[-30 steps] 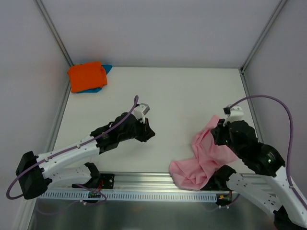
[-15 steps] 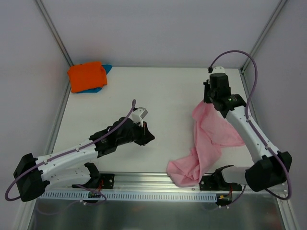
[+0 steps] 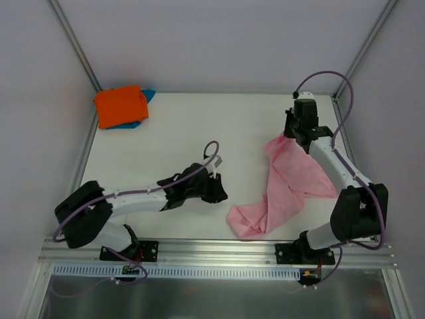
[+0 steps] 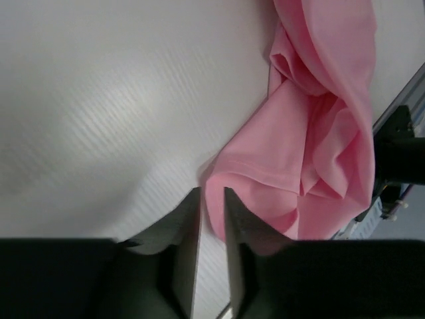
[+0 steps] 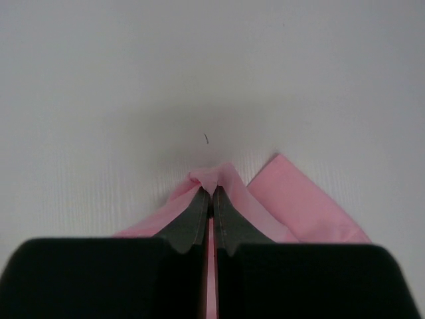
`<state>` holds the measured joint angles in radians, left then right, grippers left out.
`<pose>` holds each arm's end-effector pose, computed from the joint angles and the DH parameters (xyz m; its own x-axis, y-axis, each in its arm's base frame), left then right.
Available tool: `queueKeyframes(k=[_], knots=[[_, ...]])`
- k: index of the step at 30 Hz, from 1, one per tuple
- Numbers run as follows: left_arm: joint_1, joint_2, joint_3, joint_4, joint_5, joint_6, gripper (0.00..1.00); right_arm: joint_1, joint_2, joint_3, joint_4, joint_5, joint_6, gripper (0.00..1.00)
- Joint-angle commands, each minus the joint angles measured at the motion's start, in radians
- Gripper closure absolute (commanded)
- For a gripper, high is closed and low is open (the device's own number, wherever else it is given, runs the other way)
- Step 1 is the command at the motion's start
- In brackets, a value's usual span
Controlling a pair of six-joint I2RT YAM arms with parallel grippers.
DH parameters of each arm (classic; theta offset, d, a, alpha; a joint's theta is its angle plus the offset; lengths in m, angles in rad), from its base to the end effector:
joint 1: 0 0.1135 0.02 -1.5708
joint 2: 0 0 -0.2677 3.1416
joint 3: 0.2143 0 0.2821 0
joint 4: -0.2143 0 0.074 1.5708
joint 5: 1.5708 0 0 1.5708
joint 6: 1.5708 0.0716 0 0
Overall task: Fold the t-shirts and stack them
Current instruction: Flatten out the tshirt
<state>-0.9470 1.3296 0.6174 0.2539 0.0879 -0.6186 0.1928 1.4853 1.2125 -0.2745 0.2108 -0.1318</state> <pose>0.1901 -0.2750 0.1744 -0.7061 -0.0078 -0.7081 0.5463 0.6302 -0.5517 0.3972 0.0623 0.2888 -0.5047 -0.2295 -0.8322 -0.0790 0.9723 -0.2202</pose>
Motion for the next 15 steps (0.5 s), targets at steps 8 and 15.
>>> queueKeyframes(k=[8, 15], knots=[[-0.032, 0.494, 0.240, 0.577, 0.207, -0.075, 0.36, -0.003, -0.155, -0.162, 0.057, -0.004, 0.024, 0.99], [-0.036, 0.644, 0.271, 0.717, 0.233, -0.155, 0.36, -0.006, -0.186, -0.160, 0.034, 0.012, 0.011, 0.99]])
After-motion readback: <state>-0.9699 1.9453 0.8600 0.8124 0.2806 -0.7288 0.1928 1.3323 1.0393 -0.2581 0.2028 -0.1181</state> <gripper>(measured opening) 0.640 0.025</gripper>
